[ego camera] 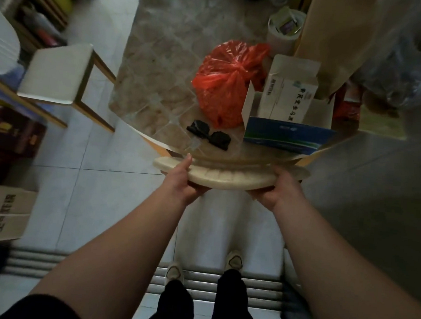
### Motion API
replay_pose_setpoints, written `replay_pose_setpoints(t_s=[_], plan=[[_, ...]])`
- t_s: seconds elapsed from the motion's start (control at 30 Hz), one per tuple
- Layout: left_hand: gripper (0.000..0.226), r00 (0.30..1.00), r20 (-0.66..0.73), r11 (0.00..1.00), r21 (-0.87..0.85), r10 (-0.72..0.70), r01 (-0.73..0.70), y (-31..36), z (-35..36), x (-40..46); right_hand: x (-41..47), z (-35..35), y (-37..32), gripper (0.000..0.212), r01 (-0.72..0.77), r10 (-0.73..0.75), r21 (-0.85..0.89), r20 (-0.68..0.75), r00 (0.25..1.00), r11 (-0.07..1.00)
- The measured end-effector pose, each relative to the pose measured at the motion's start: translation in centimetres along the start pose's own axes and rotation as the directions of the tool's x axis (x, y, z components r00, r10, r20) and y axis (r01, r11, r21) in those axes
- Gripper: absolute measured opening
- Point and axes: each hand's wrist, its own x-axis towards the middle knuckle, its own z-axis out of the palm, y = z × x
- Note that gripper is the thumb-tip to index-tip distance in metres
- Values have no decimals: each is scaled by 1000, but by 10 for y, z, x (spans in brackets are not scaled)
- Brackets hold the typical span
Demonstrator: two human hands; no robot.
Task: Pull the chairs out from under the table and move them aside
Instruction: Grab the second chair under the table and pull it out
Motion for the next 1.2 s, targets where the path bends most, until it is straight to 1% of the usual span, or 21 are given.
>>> replay_pose_setpoints(t_s=[0.1, 0.17, 0.23, 0.3, 0.4, 0.43, 0.57, 0.67, 0.73, 0.83, 0.87, 0.93, 0.97, 1.03, 1.07, 1.13, 1.2], plan=[[47, 1000, -9, 999, 34, 28, -28, -2, 1, 7, 4, 0, 2, 16, 81, -78, -81, 41, 996, 993], [45, 998, -32, 997, 64, 55, -53, 0, 1, 10, 4, 1, 2, 11, 121, -114, -114, 66, 991, 986], [42, 996, -55, 994, 90, 64, -59, 1, 1, 8, 2, 3, 4, 13, 127, -122, -122, 54, 991, 984], [45, 993, -84, 990, 117, 83, -73, -2, 0, 4, -2, 0, 8, 20, 150, -148, -122, 30, 989, 981], [52, 986, -108, 981, 162, 126, -107, -8, -8, 0, -7, -6, 18, 43, 201, -202, -130, 1, 979, 971], [52, 983, -115, 978, 167, 142, -121, -9, -12, -2, -10, -8, 22, 46, 209, -213, -135, -14, 977, 969], [40, 970, -146, 972, 164, 196, -171, -14, -32, -19, -33, -18, 44, 45, 218, -225, -133, -43, 973, 967], [41, 966, -168, 968, 190, 199, -166, -21, -57, -34, -52, -29, 64, 42, 203, -214, -134, -75, 974, 970], [41, 965, -164, 969, 174, 205, -176, -26, -73, -45, -66, -36, 79, 33, 200, -212, -126, -97, 972, 972], [35, 961, -165, 964, 189, 221, -189, -20, -102, -61, -86, -40, 108, 8, 204, -218, -116, -126, 968, 972], [30, 962, -160, 961, 204, 222, -188, -16, -109, -65, -91, -41, 117, 2, 201, -214, -111, -123, 969, 973], [17, 966, -138, 956, 231, 217, -182, -3, -127, -76, -103, -39, 140, 3, 208, -220, -111, -112, 969, 972], [13, 968, -130, 955, 235, 216, -181, 3, -136, -81, -108, -37, 152, 9, 216, -228, -111, -110, 968, 970], [11, 971, -116, 953, 248, 208, -174, 17, -161, -91, -120, -32, 185, 23, 238, -249, -102, -117, 961, 966], [11, 975, -99, 952, 257, 199, -168, 24, -176, -94, -126, -30, 203, 25, 248, -259, -101, -118, 959, 964], [13, 983, -65, 955, 255, 172, -150, 42, -209, -100, -139, -25, 242, 20, 257, -265, -82, -118, 957, 963], [19, 987, -40, 952, 270, 159, -142, 63, -244, -107, -153, -16, 288, 14, 286, -291, -58, -117, 950, 956]])
